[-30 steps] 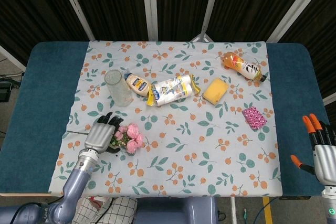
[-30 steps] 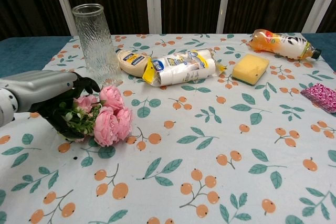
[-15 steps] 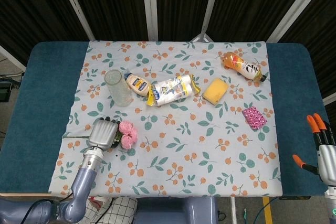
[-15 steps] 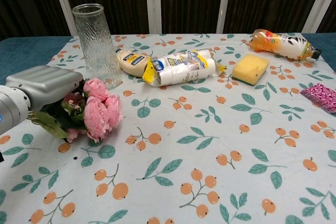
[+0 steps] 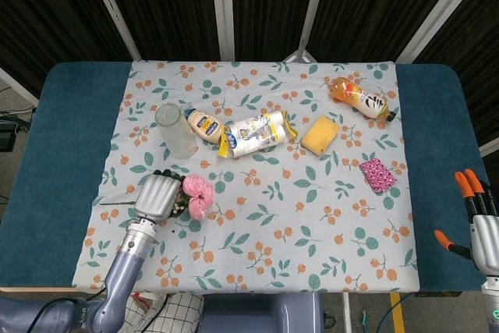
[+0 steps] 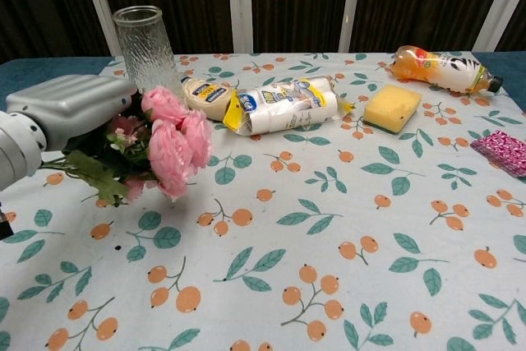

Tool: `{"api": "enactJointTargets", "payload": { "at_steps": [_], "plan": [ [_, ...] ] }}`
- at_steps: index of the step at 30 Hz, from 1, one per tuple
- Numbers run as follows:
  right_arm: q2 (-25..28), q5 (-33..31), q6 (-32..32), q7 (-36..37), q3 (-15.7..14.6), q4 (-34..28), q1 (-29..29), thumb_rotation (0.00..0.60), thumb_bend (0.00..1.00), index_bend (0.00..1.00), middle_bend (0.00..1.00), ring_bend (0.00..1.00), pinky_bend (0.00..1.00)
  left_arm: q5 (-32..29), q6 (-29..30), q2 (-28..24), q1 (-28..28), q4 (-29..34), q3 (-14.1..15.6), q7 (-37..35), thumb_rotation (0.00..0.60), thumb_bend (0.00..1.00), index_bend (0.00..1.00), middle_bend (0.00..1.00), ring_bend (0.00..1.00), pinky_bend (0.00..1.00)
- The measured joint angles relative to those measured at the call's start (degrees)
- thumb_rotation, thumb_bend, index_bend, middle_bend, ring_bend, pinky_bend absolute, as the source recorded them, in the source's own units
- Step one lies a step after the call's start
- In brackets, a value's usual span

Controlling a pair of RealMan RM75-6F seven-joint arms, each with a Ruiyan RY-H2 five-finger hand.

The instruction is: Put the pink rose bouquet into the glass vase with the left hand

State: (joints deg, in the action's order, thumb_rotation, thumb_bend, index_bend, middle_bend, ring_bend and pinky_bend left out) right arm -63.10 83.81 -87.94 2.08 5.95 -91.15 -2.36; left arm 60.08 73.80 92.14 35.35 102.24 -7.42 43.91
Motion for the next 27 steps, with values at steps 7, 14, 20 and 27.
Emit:
{"api": "enactJointTargets", "payload": {
  "at_steps": [7,14,20,27],
  "plan": [
    [-0.72,-0.96,0.62,-2.14,0.2,0.12,-0.24,0.6,0.21,0.02,0.0,0.04,0.08,6.28,-5.89,-11.67,-0.89,11.75,-1.66,-23.85,0.6,0.44,0.5,0.48,0.35,0.4],
    [-1.65,-2.49,1.5,-3.14,0.66,1.07,-0.57,0.6,0.21,0.02,0.0,0.04,0.08,3.48,-12.12,-26.77,1.41,22.09,-11.27,-35.38,0.6,0.44,0.5,0.48,0.35,0.39],
    [-2.56,-4.31,3.12,-3.74,1.03,2.45,-1.04,0.6,0.21,0.02,0.0,0.04,0.08,-5.75,-19.79,-31.82,6.29,21.68,-19.62,-45.67,0.6,0.44,0.5,0.48,0.35,0.39],
    [-3.37,-6.56,4.55,-5.32,1.39,3.33,-1.38,0.6,0.21,0.02,0.0,0.04,0.08,-11.24,-25.76,-32.6,11.66,12.69,-24.03,-52.55,0.6,0.44,0.51,0.48,0.34,0.39]
  ]
}}
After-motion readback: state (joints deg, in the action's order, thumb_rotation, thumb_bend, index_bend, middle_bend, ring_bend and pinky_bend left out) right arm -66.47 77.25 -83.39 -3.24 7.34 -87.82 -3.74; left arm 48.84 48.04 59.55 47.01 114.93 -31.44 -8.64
